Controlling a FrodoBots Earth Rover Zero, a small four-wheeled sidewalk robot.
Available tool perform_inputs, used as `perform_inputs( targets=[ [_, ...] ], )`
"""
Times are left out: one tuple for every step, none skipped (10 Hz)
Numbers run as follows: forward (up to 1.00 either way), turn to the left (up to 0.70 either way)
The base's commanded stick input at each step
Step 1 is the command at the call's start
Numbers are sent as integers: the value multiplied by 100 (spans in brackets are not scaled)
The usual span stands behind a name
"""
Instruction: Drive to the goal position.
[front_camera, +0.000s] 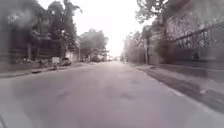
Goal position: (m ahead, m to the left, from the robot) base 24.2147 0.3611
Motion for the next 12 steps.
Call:
perform_inputs(
  targets=[
    [100, 0],
    [100, 0],
    [100, 0],
    [100, -5],
    [100, -22],
    [100, -40],
    [100, -40],
    [100, -39],
    [100, -18],
    [100, 0],
    [100, 0],
    [100, 0]
  ],
)
